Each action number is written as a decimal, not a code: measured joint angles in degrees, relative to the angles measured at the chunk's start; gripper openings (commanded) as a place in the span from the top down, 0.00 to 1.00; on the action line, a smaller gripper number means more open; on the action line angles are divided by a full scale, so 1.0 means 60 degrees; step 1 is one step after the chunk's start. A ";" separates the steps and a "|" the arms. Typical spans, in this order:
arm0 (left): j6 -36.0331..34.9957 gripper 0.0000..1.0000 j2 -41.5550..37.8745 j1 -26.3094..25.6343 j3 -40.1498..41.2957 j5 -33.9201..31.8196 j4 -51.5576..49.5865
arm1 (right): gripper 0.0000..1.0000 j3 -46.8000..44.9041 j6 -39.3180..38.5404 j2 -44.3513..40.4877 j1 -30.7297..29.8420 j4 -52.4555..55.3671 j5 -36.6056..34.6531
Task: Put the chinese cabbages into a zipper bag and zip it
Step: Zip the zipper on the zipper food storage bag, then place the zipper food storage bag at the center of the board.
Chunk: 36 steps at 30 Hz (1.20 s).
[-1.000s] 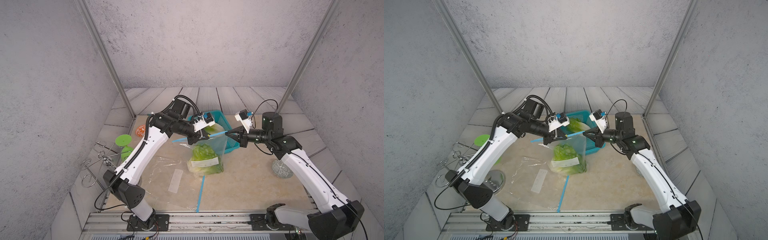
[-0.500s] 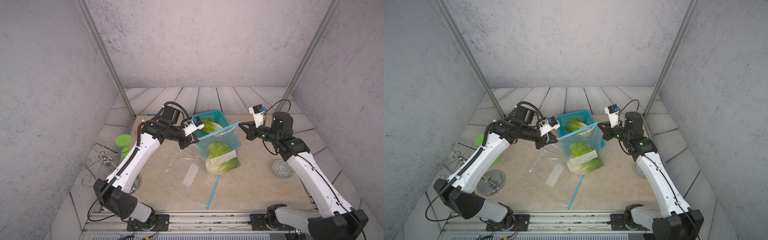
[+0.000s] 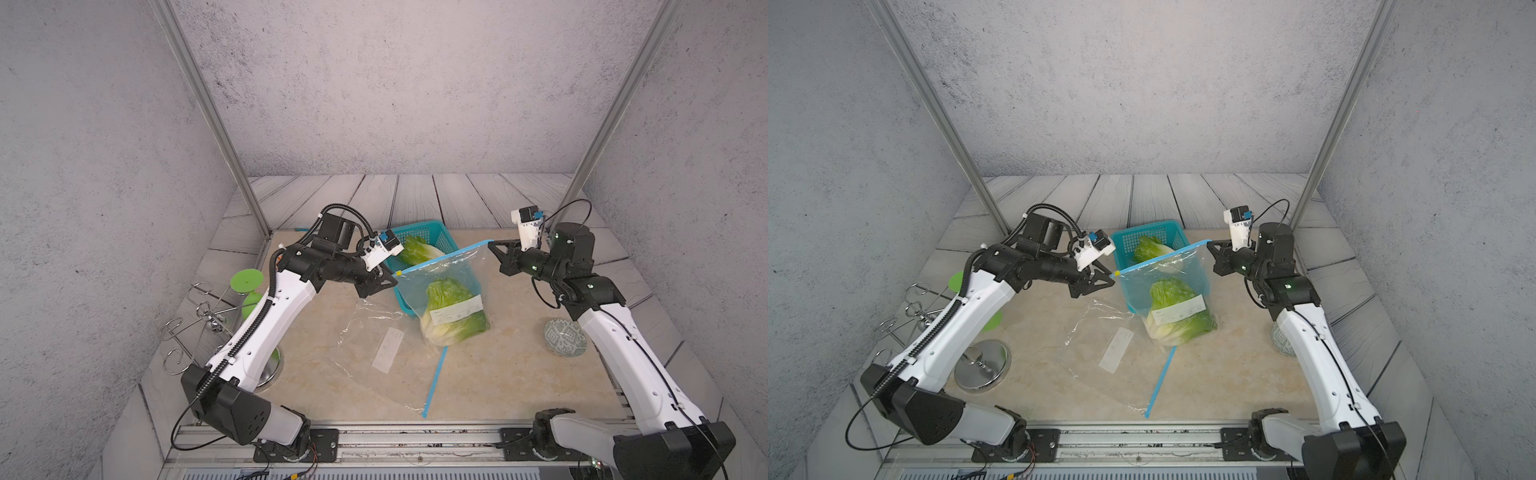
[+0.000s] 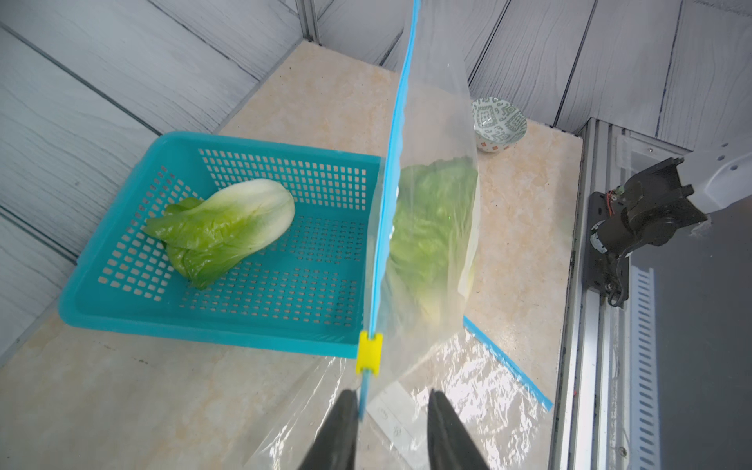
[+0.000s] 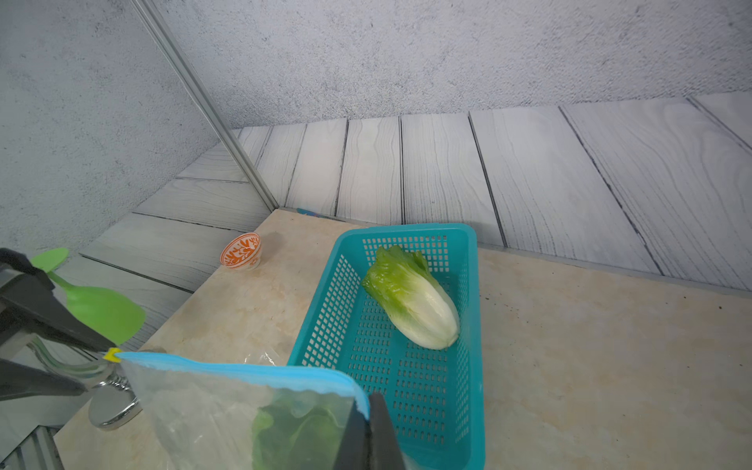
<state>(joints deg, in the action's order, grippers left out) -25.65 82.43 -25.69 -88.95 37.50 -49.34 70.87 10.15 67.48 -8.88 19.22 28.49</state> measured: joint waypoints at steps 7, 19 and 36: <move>0.1617 0.52 -0.0685 0.0310 0.1158 -0.0364 0.1326 | 1.00 0.0805 0.0474 -0.0018 -0.0117 0.0594 0.0525; 0.4011 0.49 -0.0736 0.0477 0.2473 -0.1093 0.3719 | 1.00 0.3391 0.0627 -0.0208 -0.0102 0.3260 -0.1359; 0.4681 0.49 0.1789 -0.0754 0.2765 -0.1078 0.5100 | 1.00 0.2361 0.0033 0.2736 0.2269 0.2306 -0.4309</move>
<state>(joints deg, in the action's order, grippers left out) 2.44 93.17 -30.22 -72.36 31.03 -18.74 85.03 10.35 83.90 4.73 33.06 2.63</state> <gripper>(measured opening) 0.508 0.044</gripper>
